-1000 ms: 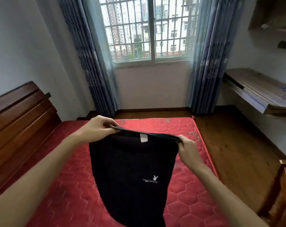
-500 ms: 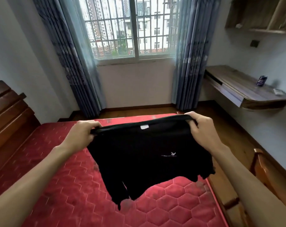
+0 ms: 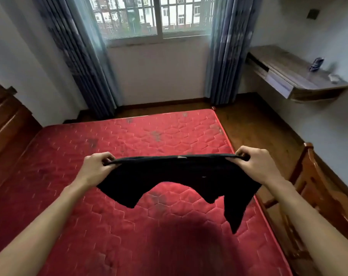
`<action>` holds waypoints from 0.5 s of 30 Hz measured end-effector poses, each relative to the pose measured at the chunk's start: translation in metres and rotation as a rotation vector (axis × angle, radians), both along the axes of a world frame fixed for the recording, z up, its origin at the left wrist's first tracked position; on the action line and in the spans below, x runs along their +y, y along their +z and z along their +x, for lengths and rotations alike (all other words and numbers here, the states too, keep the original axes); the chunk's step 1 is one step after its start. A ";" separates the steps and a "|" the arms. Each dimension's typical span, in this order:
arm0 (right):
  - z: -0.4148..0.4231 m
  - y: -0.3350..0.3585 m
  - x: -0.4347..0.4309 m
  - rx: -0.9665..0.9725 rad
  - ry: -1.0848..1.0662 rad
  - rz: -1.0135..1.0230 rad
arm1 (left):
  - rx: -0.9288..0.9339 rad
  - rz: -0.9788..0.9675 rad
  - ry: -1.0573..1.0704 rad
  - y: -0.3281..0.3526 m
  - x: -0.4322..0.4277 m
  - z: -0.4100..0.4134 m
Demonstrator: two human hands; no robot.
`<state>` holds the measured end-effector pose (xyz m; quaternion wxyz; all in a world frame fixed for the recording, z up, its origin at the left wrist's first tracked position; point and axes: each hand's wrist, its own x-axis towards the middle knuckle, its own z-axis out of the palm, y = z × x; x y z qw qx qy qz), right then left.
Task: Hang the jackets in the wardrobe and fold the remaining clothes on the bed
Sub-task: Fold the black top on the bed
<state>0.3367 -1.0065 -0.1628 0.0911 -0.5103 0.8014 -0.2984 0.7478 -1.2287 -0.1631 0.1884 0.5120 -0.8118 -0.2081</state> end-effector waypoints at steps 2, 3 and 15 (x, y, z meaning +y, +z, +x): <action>0.011 -0.016 0.016 -0.123 0.083 0.191 | -0.078 0.242 -0.057 -0.017 0.009 0.023; 0.017 -0.024 0.022 -0.195 0.137 0.317 | -0.130 0.380 -0.095 -0.024 0.014 0.033; 0.054 -0.094 -0.016 -0.414 0.216 0.655 | -0.217 1.017 -0.117 -0.080 -0.001 0.052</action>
